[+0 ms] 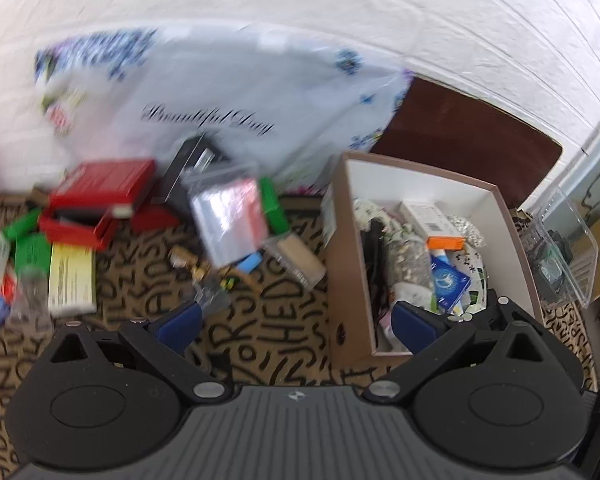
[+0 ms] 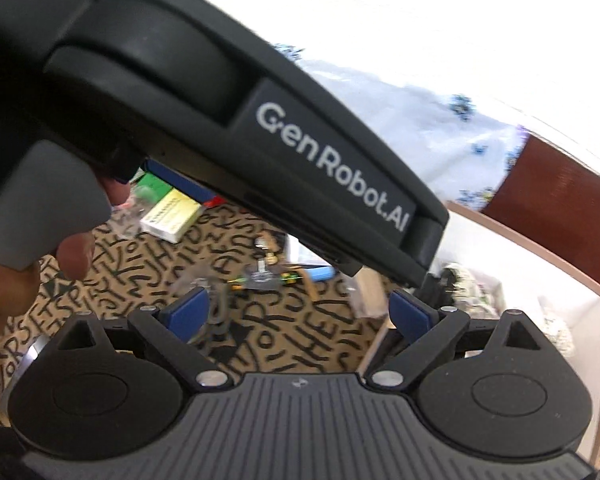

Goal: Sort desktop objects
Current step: 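Grasp the dark grey rubber strap on the table with the left tool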

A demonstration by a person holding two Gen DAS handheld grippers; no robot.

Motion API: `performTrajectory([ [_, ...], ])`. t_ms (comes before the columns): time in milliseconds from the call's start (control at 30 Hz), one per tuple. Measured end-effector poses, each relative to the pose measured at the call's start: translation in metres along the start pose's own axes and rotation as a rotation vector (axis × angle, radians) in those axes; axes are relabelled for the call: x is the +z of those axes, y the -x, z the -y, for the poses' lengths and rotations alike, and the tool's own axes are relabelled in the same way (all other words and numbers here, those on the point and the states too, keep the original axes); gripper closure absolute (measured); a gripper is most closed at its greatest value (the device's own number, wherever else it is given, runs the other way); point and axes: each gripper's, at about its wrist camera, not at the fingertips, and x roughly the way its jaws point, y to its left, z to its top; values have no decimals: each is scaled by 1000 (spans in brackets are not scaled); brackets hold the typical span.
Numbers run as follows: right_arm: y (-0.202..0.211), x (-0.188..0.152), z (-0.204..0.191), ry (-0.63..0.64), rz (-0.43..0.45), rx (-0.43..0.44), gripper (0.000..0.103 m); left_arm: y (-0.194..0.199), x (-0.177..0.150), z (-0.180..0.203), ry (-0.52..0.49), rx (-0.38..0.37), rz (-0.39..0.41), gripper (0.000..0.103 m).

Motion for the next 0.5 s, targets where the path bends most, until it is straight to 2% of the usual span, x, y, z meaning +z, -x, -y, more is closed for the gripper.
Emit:
performTrajectory([
  [200,-22,5,-16,5,-22,32,8,-6,-5,-35,49,37,-11,0],
  [267,-17,18,-26,4,-31,36,8,-10,-6,-48,65,56,-5,0],
  [367,-25,16,-31,6,-53,45,8,-21,-10,-68,90,89,-21,0],
  [500,-39,9,-33,-2,-86,54,8,-39,-18,-95,144,62,-65,0],
])
